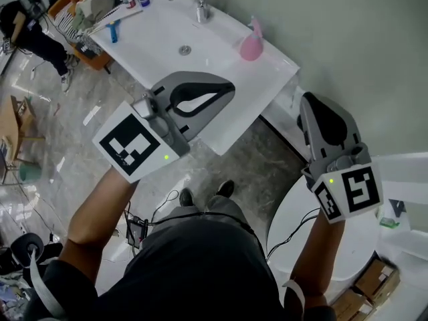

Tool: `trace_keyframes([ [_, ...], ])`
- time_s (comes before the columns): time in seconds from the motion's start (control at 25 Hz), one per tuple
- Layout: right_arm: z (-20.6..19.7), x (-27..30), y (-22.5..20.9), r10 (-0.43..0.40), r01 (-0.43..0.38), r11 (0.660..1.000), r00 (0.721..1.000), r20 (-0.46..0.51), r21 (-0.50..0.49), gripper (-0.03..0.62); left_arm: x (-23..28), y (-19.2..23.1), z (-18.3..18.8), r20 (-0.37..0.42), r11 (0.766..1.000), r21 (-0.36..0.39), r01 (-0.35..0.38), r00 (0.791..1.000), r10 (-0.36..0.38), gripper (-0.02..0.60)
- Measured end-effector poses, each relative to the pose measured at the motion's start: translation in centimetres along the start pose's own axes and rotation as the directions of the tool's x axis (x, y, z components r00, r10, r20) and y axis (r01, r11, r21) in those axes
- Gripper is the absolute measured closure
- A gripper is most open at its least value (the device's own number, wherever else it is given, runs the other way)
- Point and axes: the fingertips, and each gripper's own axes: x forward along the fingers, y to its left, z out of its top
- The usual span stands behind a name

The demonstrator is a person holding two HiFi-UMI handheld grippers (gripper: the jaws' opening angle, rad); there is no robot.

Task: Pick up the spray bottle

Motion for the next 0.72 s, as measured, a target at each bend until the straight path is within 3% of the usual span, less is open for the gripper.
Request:
trace_keyframes([
  [0.4, -1.6, 2.6, -4.4, 0.090, -0.090, 0.996, 0.996, 0.004, -0.003, 0.585, 4.4, 1.9, -0.7, -0.029, 0.996, -0.020, -0.083, 0.996, 0.082, 0.578],
  [0.72, -2.5, 5.7, -5.2, 0.100, -0.099, 0.995, 0.995, -0.024, 0.016, 0.585, 5.0, 4.6, -1.6, -0.026, 0.996, -0.034, -0.079, 0.997, 0.078, 0.578],
])
